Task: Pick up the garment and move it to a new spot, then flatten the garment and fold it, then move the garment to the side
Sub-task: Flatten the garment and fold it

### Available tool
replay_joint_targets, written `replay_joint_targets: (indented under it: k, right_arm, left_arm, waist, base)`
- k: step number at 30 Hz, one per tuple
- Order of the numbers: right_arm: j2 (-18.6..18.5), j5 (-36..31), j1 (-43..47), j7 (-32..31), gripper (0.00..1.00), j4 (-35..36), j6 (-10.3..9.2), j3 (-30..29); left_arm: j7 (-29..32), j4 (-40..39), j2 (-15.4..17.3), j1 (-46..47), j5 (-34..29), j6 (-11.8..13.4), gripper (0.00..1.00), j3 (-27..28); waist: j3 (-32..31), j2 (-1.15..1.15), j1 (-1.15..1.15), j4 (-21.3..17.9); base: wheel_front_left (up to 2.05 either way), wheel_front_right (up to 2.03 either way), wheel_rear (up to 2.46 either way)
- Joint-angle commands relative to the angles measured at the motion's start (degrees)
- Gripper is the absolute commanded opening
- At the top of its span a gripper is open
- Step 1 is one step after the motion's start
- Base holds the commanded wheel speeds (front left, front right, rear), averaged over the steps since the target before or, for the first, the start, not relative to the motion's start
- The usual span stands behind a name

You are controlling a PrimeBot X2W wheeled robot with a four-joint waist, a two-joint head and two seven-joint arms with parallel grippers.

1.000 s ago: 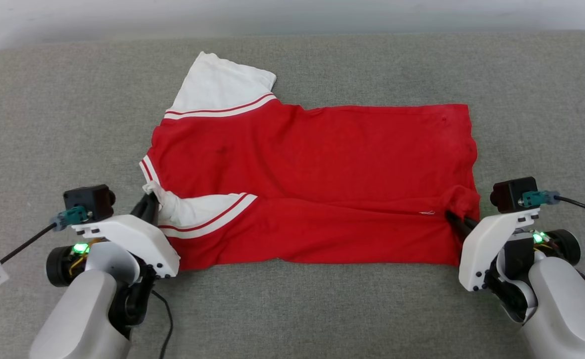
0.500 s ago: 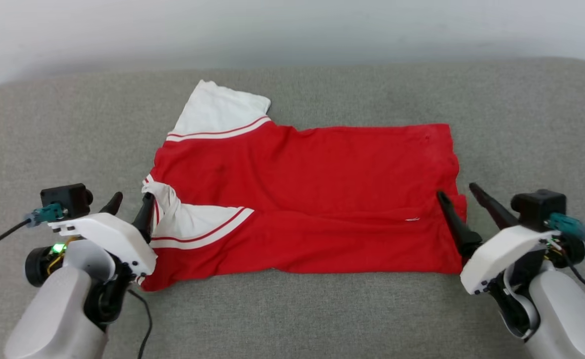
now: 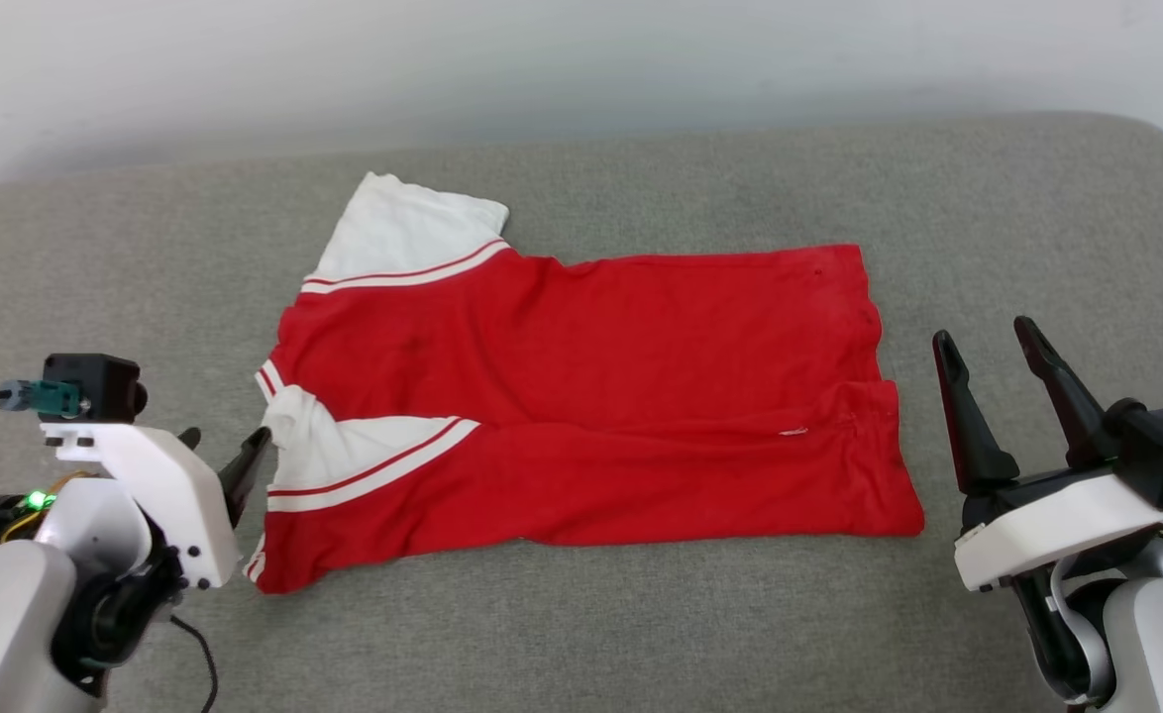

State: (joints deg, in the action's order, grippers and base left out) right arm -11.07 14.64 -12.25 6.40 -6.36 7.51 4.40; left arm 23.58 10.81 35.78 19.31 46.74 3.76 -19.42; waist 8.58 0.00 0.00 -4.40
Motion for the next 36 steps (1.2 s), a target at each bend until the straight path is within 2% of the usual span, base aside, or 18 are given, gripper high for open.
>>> replay_joint_targets:
  k: [1,8,15,16,17,18,21,28,32,33,34,35,36]
  right_arm:
    - [1.42,-1.3,1.35,-0.91,1.0,2.71,-0.04,-0.98]
    - [4.54,-3.35,2.79,-2.23,1.0,9.07,-0.04,-2.13]
    - [5.54,-3.2,2.19,-2.9,1.0,10.14,-0.04,-2.39]
    - [5.5,-3.12,2.08,-3.08,1.0,10.22,-0.04,-2.49]
    - [5.44,-3.11,1.96,-3.24,1.0,10.32,-0.04,-2.67]
    - [5.35,-3.13,1.89,-3.34,1.0,10.39,-0.04,-2.83]
    - [5.08,-3.21,1.98,-3.93,1.0,10.61,-0.04,-3.35]
    - [4.26,-1.76,3.3,-7.71,1.0,10.47,-0.04,-4.72]
    - [2.9,1.16,3.31,-14.49,1.0,9.04,-0.04,-5.85]
    - [1.45,2.8,2.72,-19.14,1.0,7.68,-0.04,-6.47]
    - [1.45,2.8,2.72,-19.14,1.0,7.68,-0.04,-6.47]
    - [-0.26,4.22,2.05,-24.36,1.0,5.81,-0.04,-6.33]
    - [-0.26,4.22,2.05,-24.36,1.0,5.81,-0.04,-6.33]
  left_arm:
    - [2.1,-1.74,1.29,-1.38,0.59,1.11,1.0,0.32]
    - [9.55,-4.24,3.43,-6.33,4.33,4.04,1.0,0.58]
    - [15.27,-1.51,2.34,-9.44,8.19,4.03,1.0,-1.17]
    - [16.27,-1.07,1.88,-9.67,8.9,3.7,0.62,-1.65]
    - [16.77,-0.53,1.52,-9.72,9.51,3.17,0.05,-1.9]
    - [17.05,-0.17,1.07,-9.64,9.95,2.8,0.0,-2.16]
    - [15.54,-0.37,0.02,-8.76,10.29,1.87,0.0,-1.89]
    - [9.98,-2.54,0.85,-6.54,7.89,1.7,0.0,0.28]
    - [7.53,-5.56,1.45,-5.44,6.46,2.26,0.0,1.33]
    - [6.81,-7.53,1.54,-5.06,5.69,2.82,0.0,1.45]
    - [6.81,-7.53,1.54,-5.06,5.69,2.82,0.0,1.45]
    - [6.43,-9.17,1.68,-4.88,5.15,3.28,0.0,1.44]
    - [6.43,-9.17,1.68,-4.88,5.15,3.28,0.0,1.44]
  waist:
    - [1.52,0.0,0.0,-1.01]
    - [5.78,0.0,0.0,-3.8]
    - [8.03,0.0,0.0,-5.12]
    - [8.12,0.0,0.0,-5.22]
    - [8.15,0.0,0.0,-5.28]
    - [8.08,0.0,0.0,-5.32]
    - [7.35,0.0,0.0,-5.14]
    - [4.97,0.0,0.0,-3.62]
    - [3.9,0.0,0.0,-2.35]
    - [3.67,0.0,0.0,-1.86]
    - [3.67,0.0,0.0,-1.86]
    - [3.62,0.0,0.0,-1.35]
    - [3.62,0.0,0.0,-1.35]
  base:
    - [0.0,0.0,0.0]
    - [0.0,0.0,0.0]
    - [0.0,0.0,0.0]
    - [0.0,0.0,0.0]
    - [0.0,0.0,0.0]
    - [0.0,0.0,0.0]
    - [0.0,0.0,0.0]
    - [0.0,0.0,0.0]
    - [0.0,0.0,0.0]
    - [0.0,0.0,0.0]
    - [0.0,0.0,0.0]
    - [0.0,0.0,0.0]
    - [0.0,0.0,0.0]
